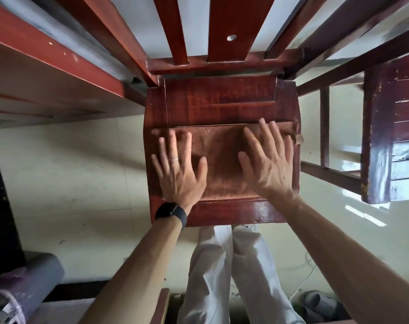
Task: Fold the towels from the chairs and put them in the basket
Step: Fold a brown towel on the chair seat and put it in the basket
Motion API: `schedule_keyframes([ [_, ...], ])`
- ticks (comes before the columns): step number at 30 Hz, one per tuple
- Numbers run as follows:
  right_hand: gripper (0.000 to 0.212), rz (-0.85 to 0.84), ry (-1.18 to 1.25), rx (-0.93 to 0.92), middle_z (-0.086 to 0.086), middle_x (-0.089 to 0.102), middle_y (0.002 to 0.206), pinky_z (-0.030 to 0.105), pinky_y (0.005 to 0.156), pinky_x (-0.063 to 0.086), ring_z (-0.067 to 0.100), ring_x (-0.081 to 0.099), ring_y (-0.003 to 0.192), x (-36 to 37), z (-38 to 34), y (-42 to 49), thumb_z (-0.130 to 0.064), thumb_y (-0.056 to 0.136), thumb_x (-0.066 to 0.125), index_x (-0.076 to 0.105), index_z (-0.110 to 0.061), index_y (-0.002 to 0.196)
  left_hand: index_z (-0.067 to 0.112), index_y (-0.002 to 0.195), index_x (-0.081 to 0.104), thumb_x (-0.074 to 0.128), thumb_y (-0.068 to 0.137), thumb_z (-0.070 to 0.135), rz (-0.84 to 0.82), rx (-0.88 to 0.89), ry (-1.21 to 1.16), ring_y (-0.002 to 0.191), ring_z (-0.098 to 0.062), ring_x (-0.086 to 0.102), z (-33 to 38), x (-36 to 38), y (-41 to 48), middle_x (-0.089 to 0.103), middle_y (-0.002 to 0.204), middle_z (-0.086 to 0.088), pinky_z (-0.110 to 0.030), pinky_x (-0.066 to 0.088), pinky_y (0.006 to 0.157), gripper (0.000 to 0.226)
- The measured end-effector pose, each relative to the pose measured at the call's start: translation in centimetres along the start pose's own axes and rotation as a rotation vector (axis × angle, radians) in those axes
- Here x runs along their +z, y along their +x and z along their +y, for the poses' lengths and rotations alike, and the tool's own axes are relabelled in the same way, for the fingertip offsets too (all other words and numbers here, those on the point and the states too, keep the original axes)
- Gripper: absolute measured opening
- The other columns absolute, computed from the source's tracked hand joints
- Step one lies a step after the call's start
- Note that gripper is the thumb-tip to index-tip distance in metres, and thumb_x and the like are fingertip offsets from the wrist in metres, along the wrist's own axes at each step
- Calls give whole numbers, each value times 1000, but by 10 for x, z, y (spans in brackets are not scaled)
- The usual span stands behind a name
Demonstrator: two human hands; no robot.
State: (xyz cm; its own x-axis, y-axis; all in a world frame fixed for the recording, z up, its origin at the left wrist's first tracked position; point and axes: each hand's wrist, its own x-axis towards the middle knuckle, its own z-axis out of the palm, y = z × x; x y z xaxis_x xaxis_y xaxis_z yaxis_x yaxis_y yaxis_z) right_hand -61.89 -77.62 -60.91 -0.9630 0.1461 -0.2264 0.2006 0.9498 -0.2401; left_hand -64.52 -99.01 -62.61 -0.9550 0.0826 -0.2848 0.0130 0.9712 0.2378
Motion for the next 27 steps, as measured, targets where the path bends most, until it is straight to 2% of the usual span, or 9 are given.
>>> schedule_keyframes([
  [1, 60, -65, -52, 24, 4, 14, 168, 59, 121, 13, 25, 9, 155, 5, 5, 5, -56, 101, 37, 28, -34, 156, 32, 156, 26, 43, 94, 53, -8, -55, 10, 152, -33, 8, -4, 6, 2, 12, 166, -5, -64, 14, 117, 67],
  [3, 65, -82, -100, 80, 3, 8, 169, 62, 121, 7, 24, 5, 156, 13, 20, 11, -63, 100, 30, 17, -37, 159, 36, 156, 22, 38, 96, 55, 9, -67, 51, 153, -33, 6, -14, 14, 8, 10, 167, -4, -64, 12, 117, 65],
  [6, 68, -38, -86, 171, 3, 13, 168, 62, 120, 7, 24, 8, 155, 21, 28, 1, -63, 100, 33, 18, -33, 159, 34, 157, 19, 35, 97, 57, 7, 76, 115, 153, -31, 4, -21, 10, 26, 8, 167, -2, -60, 7, 120, 66],
  [10, 74, -60, -48, 369, 4, 18, 165, 64, 119, 7, 25, 11, 154, 18, 16, -54, -63, 98, 40, 17, -30, 160, 29, 157, 19, 35, 97, 55, -104, 375, 208, 154, -25, 1, -12, -16, 82, 6, 167, 2, -57, 2, 121, 68],
  [13, 77, -138, -29, 425, 8, 26, 160, 62, 120, 6, 29, 14, 152, 11, 5, -101, -64, 94, 44, 22, -28, 159, 35, 156, 20, 40, 97, 44, -127, 587, 300, 154, -23, 3, 21, -31, 120, 5, 167, 2, -58, 3, 121, 64],
  [15, 77, -196, -6, 422, 12, 34, 154, 59, 119, 12, 33, 23, 148, 9, -6, -122, -64, 92, 46, 28, -26, 157, 39, 155, 20, 43, 96, 32, -150, 630, 330, 154, -25, 2, 53, -32, 126, 1, 167, 0, -59, 3, 121, 64],
  [20, 64, -230, 139, 527, 5, 48, 134, 46, 107, 34, 30, 44, 125, -1, -18, -127, -56, 89, 51, 44, -30, 147, 40, 155, 21, 50, 87, 3, -226, 498, 205, 153, -27, -1, 117, -19, 98, -4, 167, 0, -58, 2, 121, 83],
  [24, 33, -220, 288, 587, 5, 52, 113, 43, 93, 39, 29, 48, 109, -13, 1, -106, -43, 89, 57, 56, -28, 118, 35, 153, 30, 47, 88, 17, -80, 203, -79, 147, -29, 26, 110, -5, 34, 13, 166, -4, -53, 23, 119, 70],
  [27, 22, -222, 421, 575, 7, 54, 104, 42, 86, 43, 31, 51, 100, -17, 17, -93, -30, 87, 61, 50, -18, 101, 28, 150, 37, 54, 84, 28, 31, -66, -132, 137, -31, 40, 87, 2, -35, 31, 157, -10, -47, 36, 109, 68],
])
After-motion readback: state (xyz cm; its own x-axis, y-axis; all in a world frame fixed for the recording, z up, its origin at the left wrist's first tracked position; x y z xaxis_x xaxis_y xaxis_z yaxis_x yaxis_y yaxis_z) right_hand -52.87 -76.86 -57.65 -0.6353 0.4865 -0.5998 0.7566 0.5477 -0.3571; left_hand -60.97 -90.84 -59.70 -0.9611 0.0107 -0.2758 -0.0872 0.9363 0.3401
